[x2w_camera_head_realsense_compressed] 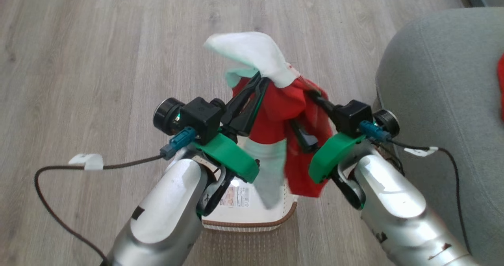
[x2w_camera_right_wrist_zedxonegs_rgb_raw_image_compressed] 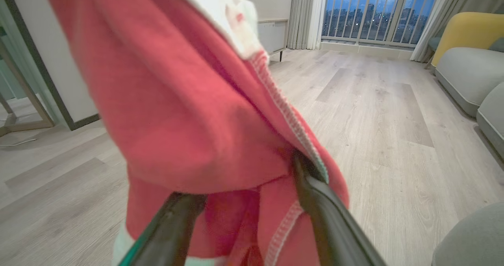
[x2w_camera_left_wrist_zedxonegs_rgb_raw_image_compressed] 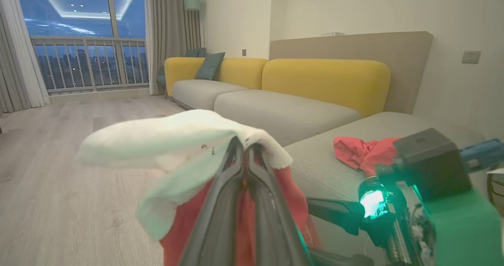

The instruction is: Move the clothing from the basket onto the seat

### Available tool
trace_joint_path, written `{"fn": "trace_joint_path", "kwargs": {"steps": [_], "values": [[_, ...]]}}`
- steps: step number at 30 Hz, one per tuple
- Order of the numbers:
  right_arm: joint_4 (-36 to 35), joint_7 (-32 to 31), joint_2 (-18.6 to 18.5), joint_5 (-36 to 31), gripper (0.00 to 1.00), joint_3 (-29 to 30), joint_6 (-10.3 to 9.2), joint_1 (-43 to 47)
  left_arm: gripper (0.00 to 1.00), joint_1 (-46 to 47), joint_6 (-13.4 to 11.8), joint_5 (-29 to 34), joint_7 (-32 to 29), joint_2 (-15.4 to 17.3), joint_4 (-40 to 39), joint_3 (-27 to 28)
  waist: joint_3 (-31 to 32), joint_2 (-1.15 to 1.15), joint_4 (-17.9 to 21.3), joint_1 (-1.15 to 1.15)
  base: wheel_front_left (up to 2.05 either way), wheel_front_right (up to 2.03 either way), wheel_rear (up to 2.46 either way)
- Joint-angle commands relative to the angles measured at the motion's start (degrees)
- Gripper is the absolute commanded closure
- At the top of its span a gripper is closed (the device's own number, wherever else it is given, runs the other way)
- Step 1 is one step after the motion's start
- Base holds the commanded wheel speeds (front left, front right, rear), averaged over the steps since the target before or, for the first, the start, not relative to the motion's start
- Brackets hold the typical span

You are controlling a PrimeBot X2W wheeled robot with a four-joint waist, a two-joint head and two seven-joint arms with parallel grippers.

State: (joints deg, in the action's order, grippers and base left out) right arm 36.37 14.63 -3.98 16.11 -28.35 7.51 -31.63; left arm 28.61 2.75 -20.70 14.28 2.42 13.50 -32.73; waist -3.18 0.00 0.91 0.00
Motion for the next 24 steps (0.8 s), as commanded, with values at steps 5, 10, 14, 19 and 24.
{"fn": "trace_joint_path", "kwargs": {"steps": [5,10,14,19,24], "values": [[-0.8,0.4,1.1,-1.3,0.00,1.0,-0.02,-3.3,1.00,4.0,-0.1,-0.8,0.7,0.5,-2.9,0.7,-0.4,0.00,-1.2,0.00,0.00,0.00,0.00],[1.8,0.4,1.1,-0.3,1.00,0.6,-0.02,-4.3,1.00,3.9,0.2,-1.3,0.7,0.5,-3.4,-0.6,-0.3,0.00,-2.2,0.00,0.00,0.00,0.00],[3.0,0.4,1.1,0.8,1.00,0.7,-0.02,-4.7,1.00,3.7,0.2,-1.6,0.7,0.5,-3.5,-1.3,-0.1,0.00,-2.9,0.00,0.00,0.00,0.00],[2.1,0.4,1.1,1.9,1.00,2.6,-0.02,-4.3,1.00,3.1,0.1,-1.4,0.7,0.5,-2.8,-1.2,0.0,0.00,-3.4,0.00,0.00,0.00,0.00],[-1.2,0.4,1.1,1.5,1.00,6.1,-0.02,-3.1,0.70,2.3,0.2,-1.0,0.7,0.5,-1.7,-0.3,-0.6,0.00,-2.4,0.00,0.00,0.00,0.00]]}}
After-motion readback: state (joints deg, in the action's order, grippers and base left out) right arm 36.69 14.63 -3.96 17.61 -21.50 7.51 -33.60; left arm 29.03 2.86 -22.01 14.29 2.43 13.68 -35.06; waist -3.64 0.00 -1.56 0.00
